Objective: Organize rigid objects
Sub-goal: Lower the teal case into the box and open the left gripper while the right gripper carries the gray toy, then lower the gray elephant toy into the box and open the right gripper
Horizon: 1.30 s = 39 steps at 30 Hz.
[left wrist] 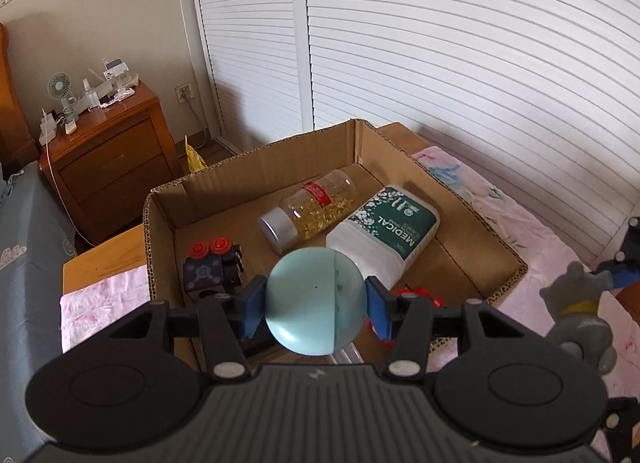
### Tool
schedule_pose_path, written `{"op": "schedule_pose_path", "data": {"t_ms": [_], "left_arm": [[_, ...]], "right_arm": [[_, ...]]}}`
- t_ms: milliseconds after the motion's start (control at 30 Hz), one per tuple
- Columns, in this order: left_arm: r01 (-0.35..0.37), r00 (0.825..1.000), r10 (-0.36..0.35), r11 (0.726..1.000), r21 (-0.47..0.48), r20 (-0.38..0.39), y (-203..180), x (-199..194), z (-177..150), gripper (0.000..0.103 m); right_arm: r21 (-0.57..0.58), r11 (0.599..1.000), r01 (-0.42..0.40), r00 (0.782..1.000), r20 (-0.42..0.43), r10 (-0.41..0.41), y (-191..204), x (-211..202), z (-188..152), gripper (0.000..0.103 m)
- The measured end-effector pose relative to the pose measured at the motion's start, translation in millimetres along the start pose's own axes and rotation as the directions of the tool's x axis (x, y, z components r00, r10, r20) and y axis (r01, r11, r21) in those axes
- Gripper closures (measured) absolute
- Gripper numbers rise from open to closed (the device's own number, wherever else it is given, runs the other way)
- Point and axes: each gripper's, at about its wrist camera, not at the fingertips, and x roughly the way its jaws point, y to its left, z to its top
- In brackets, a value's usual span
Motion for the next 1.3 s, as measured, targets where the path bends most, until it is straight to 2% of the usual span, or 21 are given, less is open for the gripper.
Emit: {"op": "schedule_pose_path", "data": {"t_ms": [33,133,167,300,367,633,833,967,1133,1300], "left_arm": [[-0.004,1.000,0.004,1.000,-0.006,0.013,0.6,2.6,0.3,0.048],[-0.021,0.999,0.022,1.000,-0.023,0.039,2.5,2.2,0.9,0.021],[-0.031,0.998,0.033,0.999,-0.028,0.054,3.1,-1.8,-0.2,0.016],[-0.040,0.996,0.040,0.999,-0.013,0.081,4.2,-21.0,-8.2,0.011],[-0.042,0.995,0.042,0.999,-0.009,0.086,5.1,-32.0,-16.2,0.006],[-0.030,0.996,0.035,0.997,-0.065,0.079,8.2,-71.4,-58.1,0.003],[-0.078,0.991,0.088,0.992,-0.103,0.101,3.6,-93.6,-84.4,0.003],[-0.108,0.984,0.125,0.985,-0.134,0.125,-1.8,-106.6,-96.3,0.003],[-0.093,0.982,0.118,0.981,-0.167,0.144,-7.0,-116.3,-107.5,0.003],[-0.125,0.978,0.152,0.975,-0.182,0.146,-4.0,-119.7,-109.7,0.003]], "right_arm": [[0.002,1.000,0.003,1.000,-0.001,-0.003,-0.8,-0.7,-0.4,0.025],[0.004,1.000,0.009,1.000,-0.003,-0.009,-2.6,-3.2,-1.2,0.025],[0.004,1.000,0.013,1.000,-0.003,-0.013,-3.0,-4.1,-1.1,0.025],[-0.003,1.000,0.019,1.000,-0.003,-0.019,-3.6,-5.0,1.6,0.025],[-0.002,1.000,0.021,1.000,-0.004,-0.021,-4.0,-4.0,4.4,0.025],[0.039,0.999,0.014,1.000,-0.015,-0.013,-14.7,10.2,32.3,0.025],[0.055,0.997,0.047,0.998,-0.030,-0.046,-27.0,32.9,67.4,0.025],[0.079,0.995,0.068,0.997,-0.044,-0.065,-39.3,53.7,93.8,0.025],[0.118,0.989,0.088,0.994,-0.072,-0.080,-58.0,86.3,124.0,0.025],[0.167,0.977,0.129,0.988,-0.104,-0.113,-77.1,117.7,144.9,0.025]]}}
